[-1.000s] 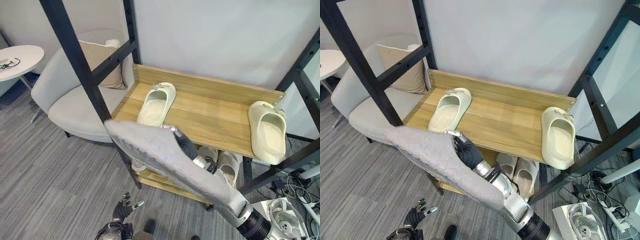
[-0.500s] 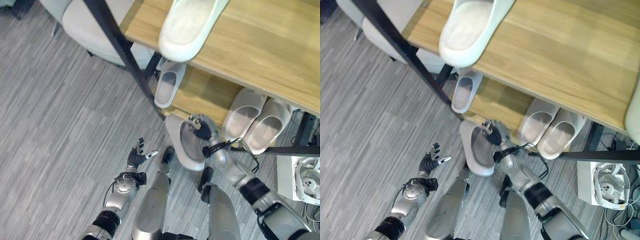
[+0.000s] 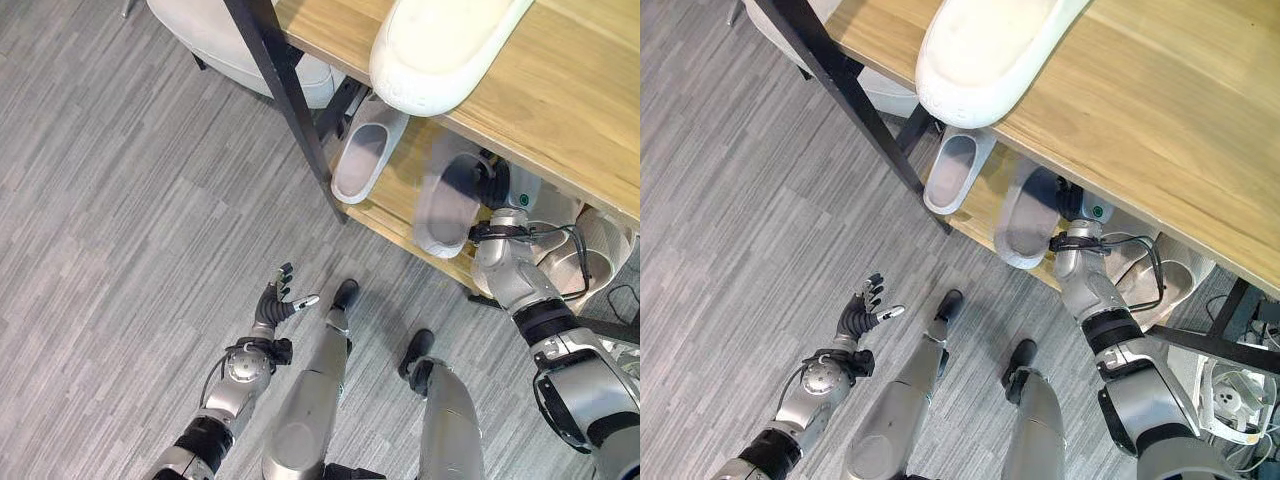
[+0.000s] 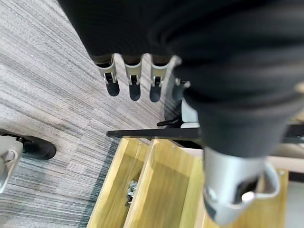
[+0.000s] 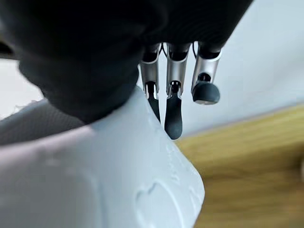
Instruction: Arrange the slippers neatly on the shoe rack.
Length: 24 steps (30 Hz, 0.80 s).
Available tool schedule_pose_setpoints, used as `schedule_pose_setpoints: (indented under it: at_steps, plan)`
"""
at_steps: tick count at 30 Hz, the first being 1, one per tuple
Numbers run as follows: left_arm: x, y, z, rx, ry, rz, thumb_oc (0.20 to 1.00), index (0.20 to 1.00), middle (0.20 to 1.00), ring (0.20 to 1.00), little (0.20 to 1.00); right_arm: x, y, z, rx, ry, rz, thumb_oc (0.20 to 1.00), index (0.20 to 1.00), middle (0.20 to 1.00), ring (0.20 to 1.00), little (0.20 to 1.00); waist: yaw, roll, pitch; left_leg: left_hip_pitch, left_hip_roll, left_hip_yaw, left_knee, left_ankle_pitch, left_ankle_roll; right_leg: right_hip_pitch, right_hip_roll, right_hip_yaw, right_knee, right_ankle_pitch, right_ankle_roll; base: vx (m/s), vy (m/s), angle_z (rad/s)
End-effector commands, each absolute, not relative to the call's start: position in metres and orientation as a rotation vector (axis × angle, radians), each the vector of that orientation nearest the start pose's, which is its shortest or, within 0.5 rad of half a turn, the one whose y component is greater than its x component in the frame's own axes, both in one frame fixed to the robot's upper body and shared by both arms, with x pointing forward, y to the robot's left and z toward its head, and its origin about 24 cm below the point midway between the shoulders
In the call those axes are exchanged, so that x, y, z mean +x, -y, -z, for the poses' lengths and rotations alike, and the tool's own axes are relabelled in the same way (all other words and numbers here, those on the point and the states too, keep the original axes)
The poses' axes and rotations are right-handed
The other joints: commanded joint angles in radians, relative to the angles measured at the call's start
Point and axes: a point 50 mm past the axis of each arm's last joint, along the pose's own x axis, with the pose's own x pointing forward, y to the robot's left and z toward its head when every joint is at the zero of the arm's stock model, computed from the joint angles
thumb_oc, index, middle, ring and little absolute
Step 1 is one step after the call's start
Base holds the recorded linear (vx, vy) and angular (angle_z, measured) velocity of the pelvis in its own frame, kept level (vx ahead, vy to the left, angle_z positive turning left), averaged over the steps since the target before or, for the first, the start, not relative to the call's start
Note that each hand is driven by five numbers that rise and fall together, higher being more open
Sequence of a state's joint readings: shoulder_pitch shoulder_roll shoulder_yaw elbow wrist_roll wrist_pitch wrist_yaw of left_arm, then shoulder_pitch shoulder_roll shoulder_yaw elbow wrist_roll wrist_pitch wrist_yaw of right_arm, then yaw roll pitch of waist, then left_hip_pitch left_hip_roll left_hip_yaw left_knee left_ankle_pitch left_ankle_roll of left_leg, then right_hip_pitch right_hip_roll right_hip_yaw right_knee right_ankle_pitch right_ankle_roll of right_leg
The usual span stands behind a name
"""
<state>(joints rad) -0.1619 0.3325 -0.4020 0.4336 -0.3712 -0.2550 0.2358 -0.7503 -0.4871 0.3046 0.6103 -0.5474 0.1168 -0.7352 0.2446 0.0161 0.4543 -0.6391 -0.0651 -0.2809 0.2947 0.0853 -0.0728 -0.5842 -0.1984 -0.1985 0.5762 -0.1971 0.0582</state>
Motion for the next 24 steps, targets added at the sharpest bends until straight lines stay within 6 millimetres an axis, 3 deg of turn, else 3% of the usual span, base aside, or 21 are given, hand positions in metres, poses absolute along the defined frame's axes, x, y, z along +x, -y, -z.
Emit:
schedule_pose_setpoints:
  at_steps: [1,5,6,7,8,9,12,20,24]
  plan:
    - [0.266,-0.162,-0.008,0.067,-0.03,0.039,1.0,1.0,1.0,1.0,1.0,0.373,0.204,-0.185,-1.097,0.528,0.657,0.2,0.2,0.2,0.2,0.2,0.02,-0.033,-0.02,-0.016,0.006,0.005,0.107,-0.168,0.028,0.03,0.0,0.042,-0.13,0.044,0.028,0.0,0.0,0.0]
    - [0.273,-0.162,-0.016,0.072,0.002,0.036,1.0,1.0,1.0,1.0,1.0,0.382,0.193,-0.192,-1.067,0.525,0.635,0.2,0.2,0.2,0.2,0.2,0.025,-0.04,-0.011,-0.026,0.005,0.0,0.114,-0.173,0.028,0.024,0.006,0.041,-0.134,0.044,0.026,0.04,-0.015,0.05]
    - [0.274,-0.162,-0.017,0.07,0.007,0.037,1.0,1.0,1.0,1.0,1.0,0.384,0.191,-0.194,-1.065,0.524,0.634,0.2,0.2,0.2,0.2,0.2,0.026,-0.044,-0.014,-0.013,0.008,0.0,0.115,-0.204,0.028,0.036,0.01,0.046,-0.133,0.018,0.029,0.13,-0.041,0.03]
    - [0.274,-0.161,-0.018,0.072,0.01,0.039,1.0,1.0,1.0,1.0,1.0,0.386,0.19,-0.194,-1.071,0.516,0.636,0.325,0.325,0.325,0.325,0.325,0.028,-0.046,-0.013,-0.01,0.009,0.0,0.113,-0.204,0.027,0.038,0.01,0.046,-0.136,0.02,0.029,0.04,-0.002,0.0]
    - [0.274,-0.161,-0.019,0.07,0.015,0.044,1.0,1.0,1.0,1.0,1.0,0.39,0.19,-0.197,-1.089,0.505,0.649,1.0,1.0,1.0,1.0,1.0,0.033,-0.045,-0.006,-0.018,0.006,0.0,0.106,-0.175,0.027,0.037,0.007,0.04,-0.156,0.049,0.026,0.04,-0.003,0.0]
    - [0.273,-0.162,-0.018,0.07,0.015,0.041,1.0,1.0,1.0,1.0,1.0,0.392,0.188,-0.197,-1.092,0.498,0.646,1.0,1.0,1.0,1.0,1.0,0.035,-0.047,-0.008,-0.002,0.01,0.0,0.108,-0.208,0.027,0.051,0.012,0.045,-0.153,0.02,0.028,0.05,-0.002,0.02]
    - [0.273,-0.162,-0.019,0.077,0.019,0.052,1.0,1.0,1.0,1.0,1.0,0.403,0.185,-0.205,-1.089,0.446,0.646,1.0,1.0,1.0,1.0,1.0,0.056,-0.05,-0.002,0.014,0.01,0.001,0.093,-0.207,0.026,0.077,0.013,0.041,-0.184,0.031,0.03,0.06,-0.011,0.01]
    - [0.271,-0.166,-0.013,0.096,-0.014,0.056,1.0,1.0,1.0,1.0,1.0,0.408,0.18,-0.211,-1.116,0.429,0.633,1.0,1.0,1.0,1.0,1.0,0.067,-0.054,0.012,0.035,0.006,0.005,0.082,-0.208,0.028,0.108,0.013,0.042,-0.214,0.045,0.031,0.0,0.0,0.0]
    - [0.27,-0.166,-0.009,0.102,-0.033,0.049,1.0,1.0,1.0,1.0,1.0,0.407,0.182,-0.213,-1.05,0.424,0.656,1.0,1.0,1.0,1.0,1.0,0.062,-0.05,0.016,0.04,0.003,0.007,0.08,-0.209,0.03,0.113,0.013,0.044,-0.221,0.05,0.03,0.0,0.01,0.0]
